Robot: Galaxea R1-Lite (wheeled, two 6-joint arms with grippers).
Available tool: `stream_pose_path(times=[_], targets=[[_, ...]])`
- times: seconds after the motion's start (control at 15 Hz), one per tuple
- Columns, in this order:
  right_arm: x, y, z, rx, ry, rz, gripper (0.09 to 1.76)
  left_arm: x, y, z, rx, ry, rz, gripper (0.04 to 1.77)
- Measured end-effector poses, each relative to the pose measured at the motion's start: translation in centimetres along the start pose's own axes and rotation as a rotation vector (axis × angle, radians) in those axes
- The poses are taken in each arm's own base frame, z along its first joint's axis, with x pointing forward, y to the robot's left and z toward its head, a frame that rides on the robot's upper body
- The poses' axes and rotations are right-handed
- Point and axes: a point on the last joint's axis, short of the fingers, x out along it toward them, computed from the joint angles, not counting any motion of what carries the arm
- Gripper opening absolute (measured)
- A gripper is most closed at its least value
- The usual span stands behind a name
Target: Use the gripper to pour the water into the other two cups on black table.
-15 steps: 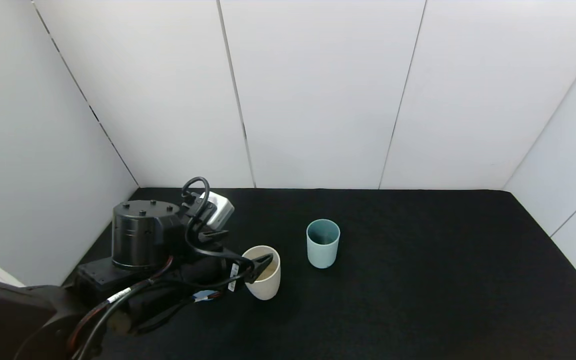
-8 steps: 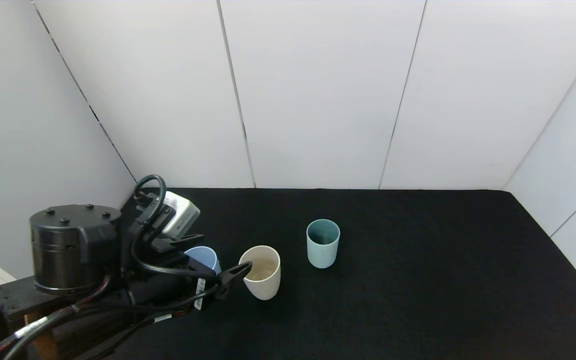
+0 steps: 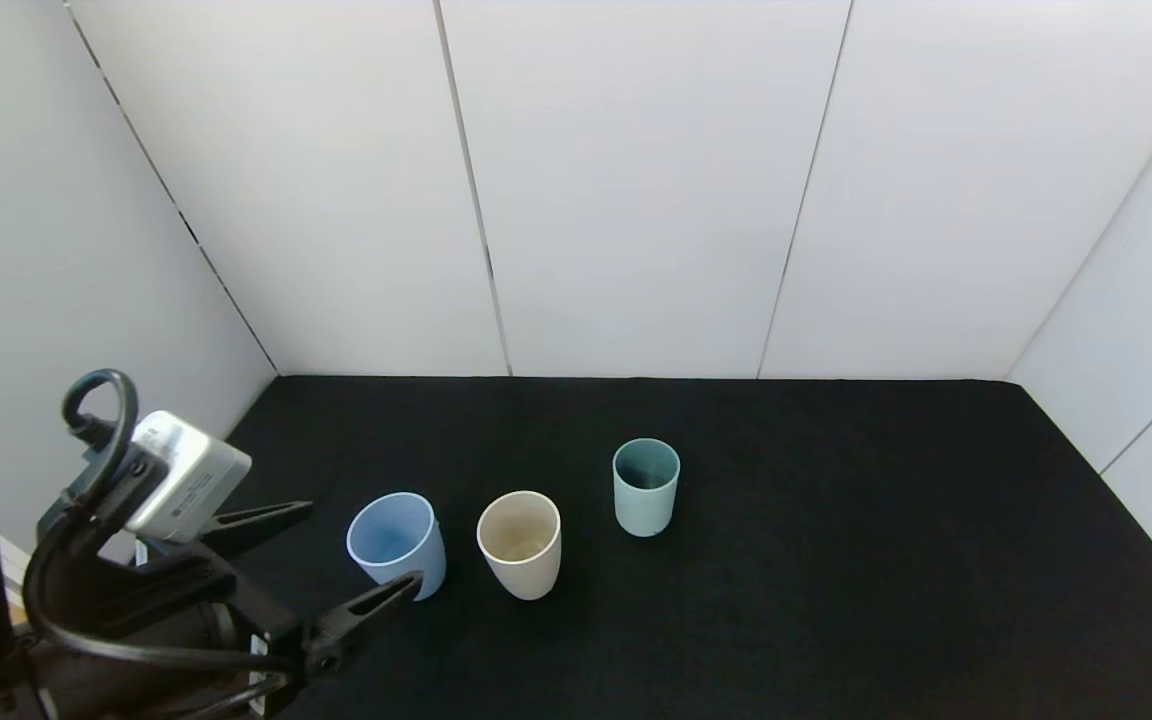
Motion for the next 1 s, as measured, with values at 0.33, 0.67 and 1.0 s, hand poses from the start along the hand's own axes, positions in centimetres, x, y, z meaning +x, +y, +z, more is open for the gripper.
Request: stream_pose_path(times=[0.33,0.67,1.0], targets=[[0.0,0.0,0.0,0.000,0.000,0.000,1.71,-3.7,0.2,-1.0,-0.004,-0.029,0.006,1.72],[0.0,0.0,0.0,0.000,0.000,0.000,1.71,-7.0,0.3,-2.6,-0.011,-0.066,0.015,1.72],[0.0,0.0,0.0,0.000,0.000,-0.001,1.71,-9.3,0.9,-4.5,-0.039,-0.128,0.104,1.72]])
